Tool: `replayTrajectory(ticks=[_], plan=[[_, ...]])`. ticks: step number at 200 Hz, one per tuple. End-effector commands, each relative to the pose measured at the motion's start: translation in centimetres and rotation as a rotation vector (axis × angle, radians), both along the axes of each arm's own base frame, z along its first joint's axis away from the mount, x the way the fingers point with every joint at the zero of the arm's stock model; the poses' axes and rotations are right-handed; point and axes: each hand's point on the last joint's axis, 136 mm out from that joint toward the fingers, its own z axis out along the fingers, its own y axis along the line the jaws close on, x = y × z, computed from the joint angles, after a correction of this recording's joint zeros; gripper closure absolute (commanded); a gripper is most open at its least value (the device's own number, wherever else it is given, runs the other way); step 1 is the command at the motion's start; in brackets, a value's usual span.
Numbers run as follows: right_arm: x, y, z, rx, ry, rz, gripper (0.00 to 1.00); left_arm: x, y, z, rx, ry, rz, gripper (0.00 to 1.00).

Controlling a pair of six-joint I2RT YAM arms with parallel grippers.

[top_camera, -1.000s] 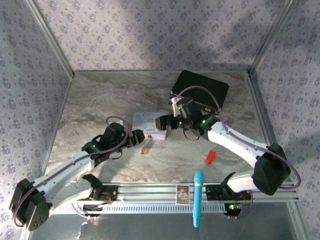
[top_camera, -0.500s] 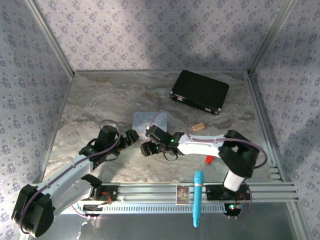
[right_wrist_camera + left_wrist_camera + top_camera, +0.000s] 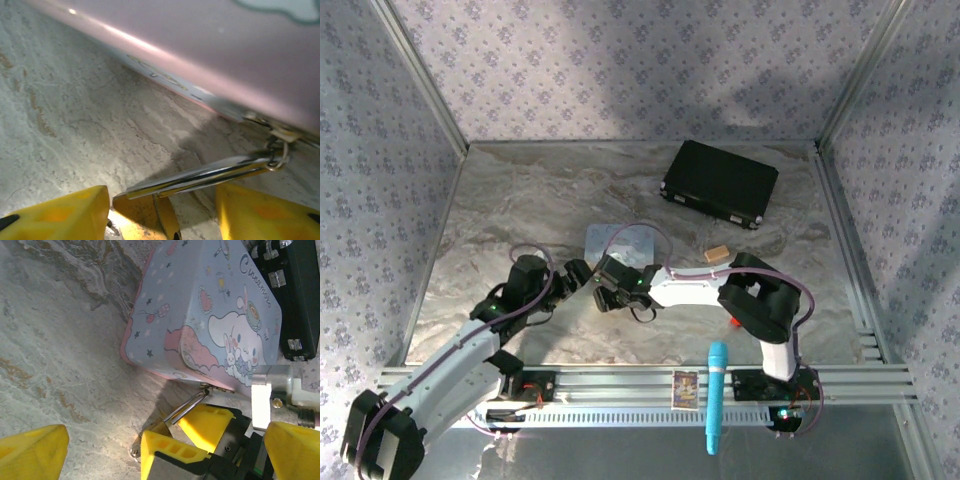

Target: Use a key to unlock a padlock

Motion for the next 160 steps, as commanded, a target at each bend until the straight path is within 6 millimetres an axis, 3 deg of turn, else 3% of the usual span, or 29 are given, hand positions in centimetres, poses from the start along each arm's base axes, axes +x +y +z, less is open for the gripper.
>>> replayTrajectory(ticks=[1,52,96,160], plan=[[-0.6,-1.5,-1.4,-0.091,0.018,-0.033,0.46,-0.1,0.5,-0.4,0.013,0.010,0.016,0.00],[-1.5,-2.9,-1.9,-0.092,0.043,-0.036,0.61,-0.1,0.6,-0.6,0.012,0.007,0.021,0.00],[-2.4,-3.4,-1.8,-0.003,0.096,-0.055,0.64,0.0,0.6,-0.7,0.010,0.008,0.025,0.00],[-2.9,-4.3,-1.3,0.111,0.121,-0.088,0.81,0.1,0.7,-0.7,0.022,0.001,0.026,0.00]])
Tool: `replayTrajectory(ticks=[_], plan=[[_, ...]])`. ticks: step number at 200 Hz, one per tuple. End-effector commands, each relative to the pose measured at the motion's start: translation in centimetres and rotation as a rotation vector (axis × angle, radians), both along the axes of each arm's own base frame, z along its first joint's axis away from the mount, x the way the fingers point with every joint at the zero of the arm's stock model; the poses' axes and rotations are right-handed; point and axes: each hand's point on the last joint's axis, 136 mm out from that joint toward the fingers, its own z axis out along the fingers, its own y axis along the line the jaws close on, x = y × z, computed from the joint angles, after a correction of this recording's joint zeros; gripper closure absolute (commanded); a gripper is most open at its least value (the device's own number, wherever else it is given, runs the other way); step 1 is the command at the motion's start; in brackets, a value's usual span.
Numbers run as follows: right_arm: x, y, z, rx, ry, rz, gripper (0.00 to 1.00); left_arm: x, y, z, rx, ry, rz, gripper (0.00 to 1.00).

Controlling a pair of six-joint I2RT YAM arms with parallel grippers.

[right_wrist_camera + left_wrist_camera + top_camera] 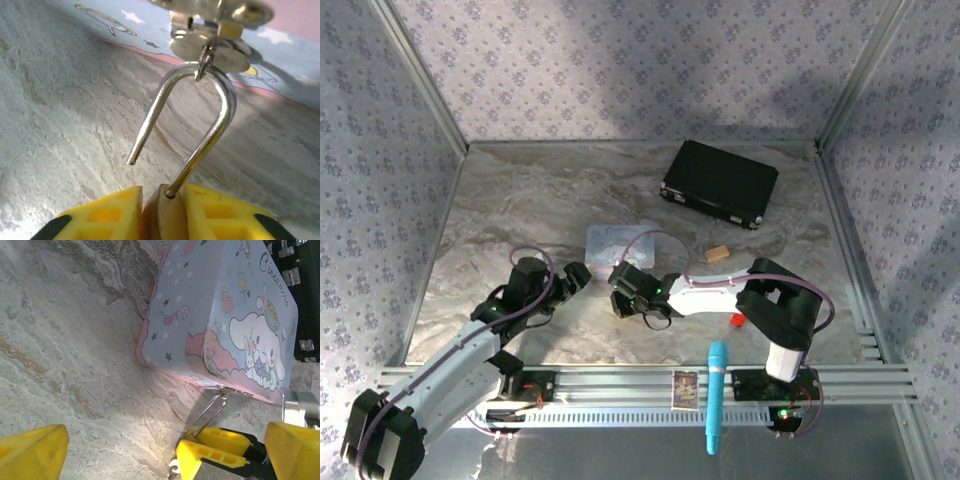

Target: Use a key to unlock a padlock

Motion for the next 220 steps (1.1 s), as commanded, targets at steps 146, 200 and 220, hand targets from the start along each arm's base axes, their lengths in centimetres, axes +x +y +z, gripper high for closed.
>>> replayTrajectory(ticks=[146,200,220], plan=[[0.0,-3.8,-0.1,0.416,0.186,-0.083,0.93,5.1,-7.4,5.1,0.984,-0.357,-0.820,0.03],[0.1,-5.9,-0.1,0.434,0.203,-0.095,0.94,4.5,-9.9,0.4,1.002,-0.356,-0.995,0.08],[0.1,-7.0,0.0,0.418,0.195,-0.107,0.94,4.1,-10.0,-0.3,1.035,-0.357,-1.014,0.17]])
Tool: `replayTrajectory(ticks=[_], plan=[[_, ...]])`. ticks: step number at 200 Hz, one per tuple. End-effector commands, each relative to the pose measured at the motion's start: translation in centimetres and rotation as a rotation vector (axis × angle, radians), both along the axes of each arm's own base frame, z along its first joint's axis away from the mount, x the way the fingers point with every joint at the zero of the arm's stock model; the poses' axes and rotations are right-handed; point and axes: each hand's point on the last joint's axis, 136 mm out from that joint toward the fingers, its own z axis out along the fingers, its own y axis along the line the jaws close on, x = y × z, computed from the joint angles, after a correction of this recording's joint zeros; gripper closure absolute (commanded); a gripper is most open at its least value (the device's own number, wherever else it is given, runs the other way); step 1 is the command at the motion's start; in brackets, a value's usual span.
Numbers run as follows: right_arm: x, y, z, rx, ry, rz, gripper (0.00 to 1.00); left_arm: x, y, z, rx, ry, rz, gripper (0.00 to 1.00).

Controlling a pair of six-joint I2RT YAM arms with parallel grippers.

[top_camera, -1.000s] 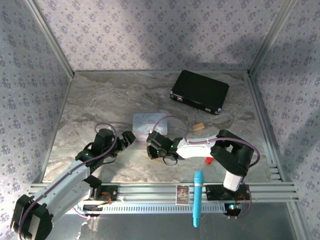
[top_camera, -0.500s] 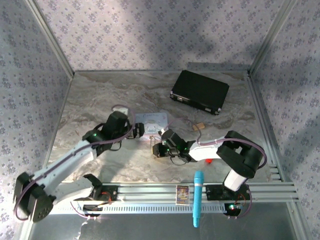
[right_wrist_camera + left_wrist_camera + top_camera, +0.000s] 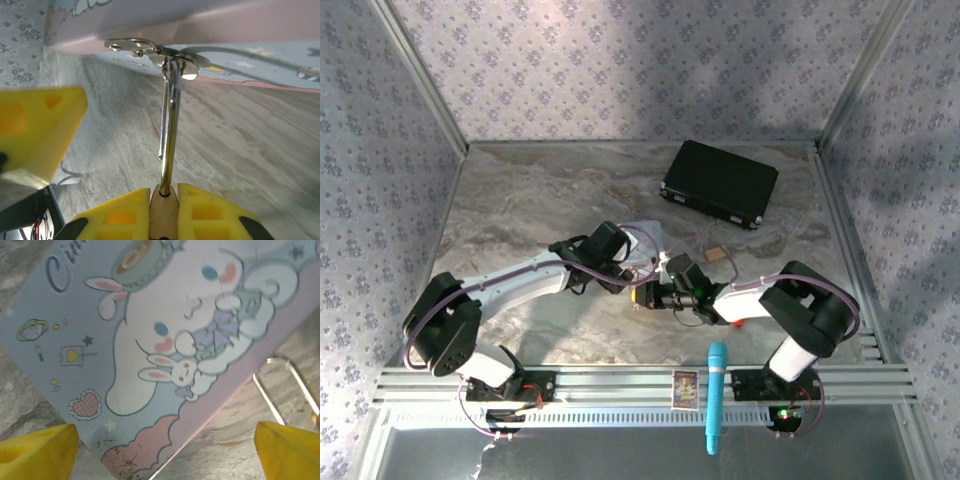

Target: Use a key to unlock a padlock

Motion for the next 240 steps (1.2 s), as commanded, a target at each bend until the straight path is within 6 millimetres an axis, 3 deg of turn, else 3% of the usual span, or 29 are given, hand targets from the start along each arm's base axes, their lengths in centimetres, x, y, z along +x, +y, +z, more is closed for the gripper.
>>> replayTrajectory(ticks=[1,49,70,91,135,177,240], plan=[[-0.9,-2.6,-1.9,-0.064,0.097,-0.046,0.94,-0.7,-0.9,-0.4,0.033,-0.021,-0.079,0.17],[0.0,-3.4,-2.3,-0.041,0.110,-0.086,0.97,-2.1,-1.5,-3.1,0.143,-0.009,-0.076,0.41],[0.9,-2.5,-2.1,0.054,0.123,-0.118,0.98,-2.7,-1.3,-4.7,0.222,-0.020,-0.076,0.53],[2.0,-2.2,-1.5,0.102,0.101,-0.172,1.00,-3.0,-1.7,-5.4,0.250,-0.018,-0.098,0.58],[4.3,-3.0,0.2,0.146,0.038,-0.302,1.00,-3.5,-1.8,-6.6,0.301,0.012,-0.142,0.66],[5.7,-5.5,0.4,0.126,0.025,-0.430,1.00,-3.5,-1.1,-7.4,0.360,0.024,-0.156,0.71],[7.9,-5.5,1.6,0.190,0.018,-0.449,1.00,-4.1,-1.3,-7.7,0.362,0.045,-0.184,0.73]])
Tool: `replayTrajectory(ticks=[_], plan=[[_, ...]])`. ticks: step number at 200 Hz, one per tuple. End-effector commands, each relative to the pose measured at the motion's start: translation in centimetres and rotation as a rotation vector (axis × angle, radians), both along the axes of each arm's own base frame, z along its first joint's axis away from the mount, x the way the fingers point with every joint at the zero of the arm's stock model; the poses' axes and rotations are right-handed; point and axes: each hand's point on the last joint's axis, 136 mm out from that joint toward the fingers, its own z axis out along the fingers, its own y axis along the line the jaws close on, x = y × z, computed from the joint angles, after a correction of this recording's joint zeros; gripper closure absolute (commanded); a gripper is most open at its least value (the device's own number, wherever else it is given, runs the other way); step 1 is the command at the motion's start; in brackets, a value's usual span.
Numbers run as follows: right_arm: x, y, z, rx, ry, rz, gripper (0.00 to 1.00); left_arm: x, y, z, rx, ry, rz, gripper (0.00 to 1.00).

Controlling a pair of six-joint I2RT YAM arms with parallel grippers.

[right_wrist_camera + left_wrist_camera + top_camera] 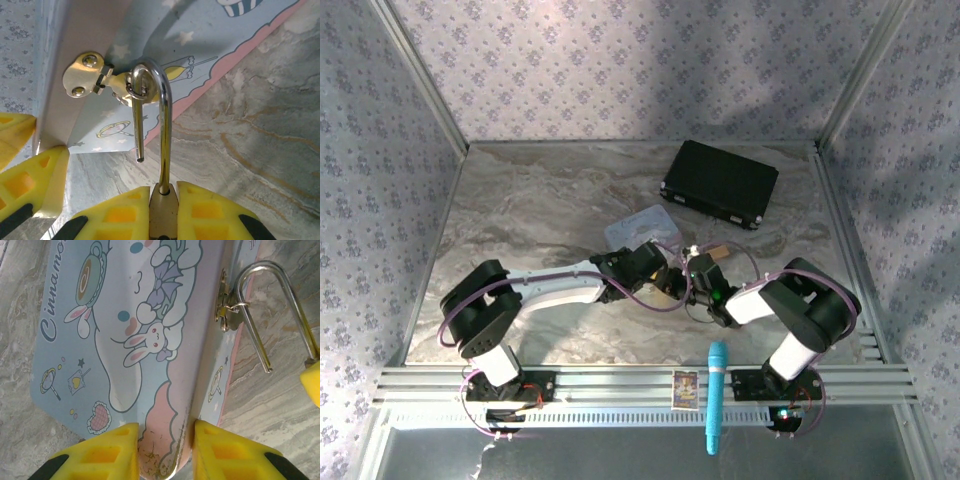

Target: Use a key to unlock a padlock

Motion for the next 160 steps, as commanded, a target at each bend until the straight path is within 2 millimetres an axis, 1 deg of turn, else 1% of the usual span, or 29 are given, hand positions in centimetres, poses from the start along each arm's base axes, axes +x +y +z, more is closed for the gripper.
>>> replayTrajectory(ticks=[1,8,21,31,44,64,77,106,117,142,160], plan=[[3.1,-0.8,2.0,0.061,-0.057,-0.107,1.00,-4.8,3.3,-6.6,0.178,0.272,-0.064,0.73],[3.5,-1.0,2.0,0.065,-0.055,-0.125,1.00,-4.9,3.4,-6.7,0.183,0.274,-0.065,0.76],[4.1,-1.5,1.9,0.075,-0.049,-0.161,1.00,-5.0,3.4,-6.7,0.182,0.281,-0.071,0.76],[4.5,-1.4,2.3,0.102,-0.054,-0.175,1.00,-5.1,3.3,-6.7,0.182,0.286,-0.076,0.76],[5.0,-0.9,2.6,0.125,-0.062,-0.188,1.00,-5.2,3.1,-6.8,0.176,0.294,-0.084,0.76],[5.1,0.2,2.8,0.133,-0.074,-0.191,1.00,-5.4,3.0,-7.0,0.183,0.299,-0.093,0.77],[5.3,0.5,2.7,0.138,-0.079,-0.195,1.00,-5.4,3.2,-7.1,0.188,0.297,-0.090,0.77],[6.1,-0.7,2.3,0.160,-0.071,-0.233,1.00,-5.3,3.4,-7.0,0.207,0.291,-0.084,0.78],[6.4,-1.2,2.5,0.166,-0.074,-0.233,1.00,-5.2,3.6,-6.9,0.211,0.288,-0.081,0.78],[6.6,-2.0,2.5,0.157,-0.065,-0.230,1.00,-5.1,3.8,-6.6,0.217,0.280,-0.077,0.78],[6.4,-1.9,2.3,0.144,-0.052,-0.197,1.00,-4.8,3.9,-6.4,0.218,0.268,-0.061,0.78]])
